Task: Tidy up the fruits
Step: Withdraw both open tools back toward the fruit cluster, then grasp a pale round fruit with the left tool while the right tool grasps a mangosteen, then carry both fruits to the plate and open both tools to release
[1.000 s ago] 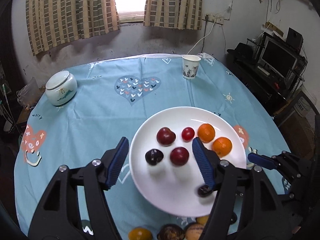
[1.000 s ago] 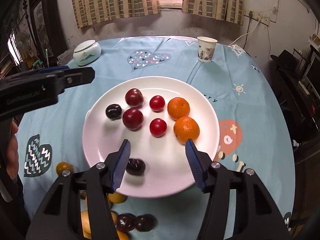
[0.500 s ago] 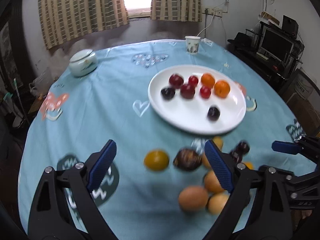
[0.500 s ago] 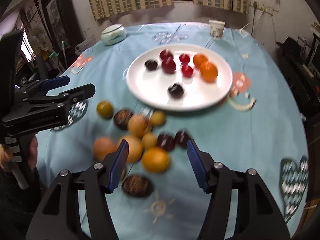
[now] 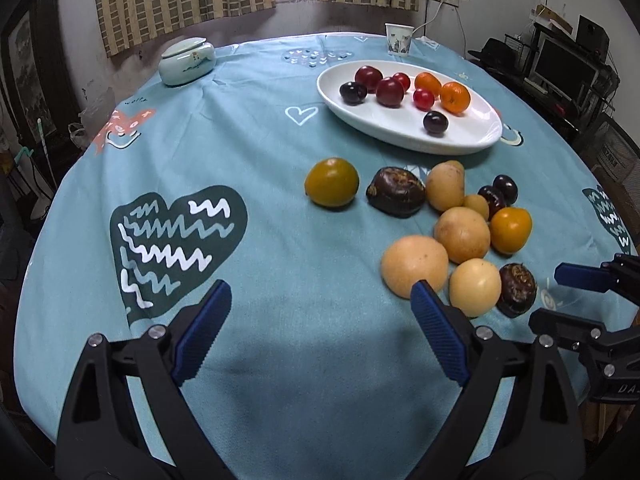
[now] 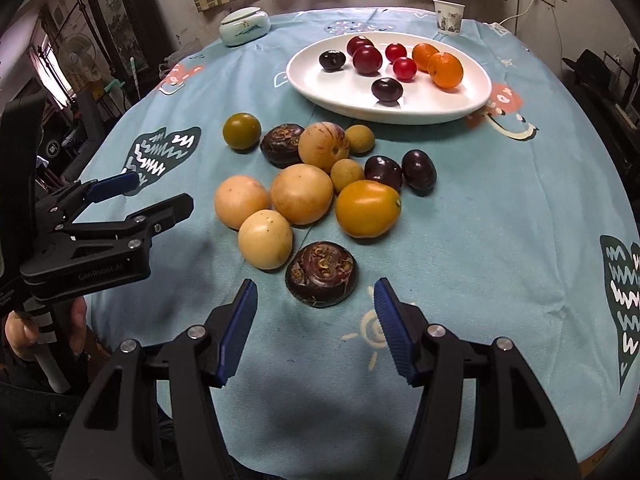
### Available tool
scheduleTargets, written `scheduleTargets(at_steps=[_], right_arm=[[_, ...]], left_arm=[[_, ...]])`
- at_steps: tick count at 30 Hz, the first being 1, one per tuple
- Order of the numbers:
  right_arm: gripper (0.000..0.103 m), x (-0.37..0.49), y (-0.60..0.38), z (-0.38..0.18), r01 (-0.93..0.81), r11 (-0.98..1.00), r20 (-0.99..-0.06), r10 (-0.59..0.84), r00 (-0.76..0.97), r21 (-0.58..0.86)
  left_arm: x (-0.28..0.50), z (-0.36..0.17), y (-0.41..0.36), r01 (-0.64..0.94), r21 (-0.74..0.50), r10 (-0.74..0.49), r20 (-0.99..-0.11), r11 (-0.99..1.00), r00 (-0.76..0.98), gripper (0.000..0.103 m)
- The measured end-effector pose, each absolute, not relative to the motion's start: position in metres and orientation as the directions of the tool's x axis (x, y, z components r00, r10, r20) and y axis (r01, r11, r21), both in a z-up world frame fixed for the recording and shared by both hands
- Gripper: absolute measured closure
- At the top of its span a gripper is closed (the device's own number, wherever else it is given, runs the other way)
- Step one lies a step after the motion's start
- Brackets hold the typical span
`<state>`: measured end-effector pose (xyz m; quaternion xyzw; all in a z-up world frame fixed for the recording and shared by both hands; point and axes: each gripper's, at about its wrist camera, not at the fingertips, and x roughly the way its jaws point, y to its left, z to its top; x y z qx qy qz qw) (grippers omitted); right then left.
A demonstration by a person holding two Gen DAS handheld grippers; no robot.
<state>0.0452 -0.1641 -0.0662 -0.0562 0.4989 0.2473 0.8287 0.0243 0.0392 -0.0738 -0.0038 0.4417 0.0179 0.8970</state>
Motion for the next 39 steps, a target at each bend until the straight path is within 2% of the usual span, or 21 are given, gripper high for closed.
scheduleTargets(at_steps=[8,9,10,18,20,21,22,23,24,39], right_arm=[[0.042,0.055,-0.153,-0.090,-0.488,0.862,-0.863,0.348,0.366,0.140],[0.047,0.056,-0.150,-0.093,-0.499,0.857,-0.860,0.349,0.374,0.131],[0.058,0.054,-0.147,-0.094,-0.503,0.860,-0.853,0.323,0.410,0.083],[0.058,0.058,-0.174,-0.081,-0.430,0.895,-0.838,0.322,0.441,0.118],[0.058,0.059,-0.183,-0.078,-0.412,0.901,-0.832,0.332,0.445,0.139],[0.058,0.059,-0.187,-0.077,-0.405,0.902,-0.828,0.340,0.446,0.152],[0.058,0.059,-0.189,-0.077,-0.400,0.902,-0.825,0.347,0.446,0.163],[0.058,0.060,-0.191,-0.076,-0.396,0.902,-0.823,0.352,0.445,0.172],[0.058,0.059,-0.194,-0.075,-0.390,0.904,-0.821,0.355,0.448,0.178],[0.058,0.053,-0.197,-0.059,-0.395,0.898,-0.791,0.381,0.479,0.194]], left_arm=[[0.028,-0.083,0.032,-0.009,0.022,0.023,-0.811,1.000,0.584,0.010],[0.029,-0.084,0.030,-0.007,0.023,0.023,-0.812,1.000,0.583,0.010],[0.029,-0.084,0.028,-0.002,0.027,0.023,-0.813,1.000,0.582,0.010],[0.040,-0.094,0.003,0.083,0.035,-0.019,-0.819,0.996,0.573,0.010],[0.048,-0.101,-0.001,0.082,0.021,-0.029,-0.823,0.996,0.567,0.013],[0.051,-0.102,0.000,0.079,-0.028,-0.068,-0.818,0.996,0.570,0.018],[0.055,-0.103,0.004,0.076,-0.103,-0.128,-0.817,0.992,0.563,0.032],[0.056,-0.102,0.005,0.074,-0.122,-0.142,-0.817,0.990,0.558,0.042],[0.056,-0.099,0.003,0.086,-0.116,-0.144,-0.816,0.989,0.559,0.056],[0.035,-0.068,0.007,0.096,-0.130,-0.162,-0.779,0.987,0.606,0.056]])
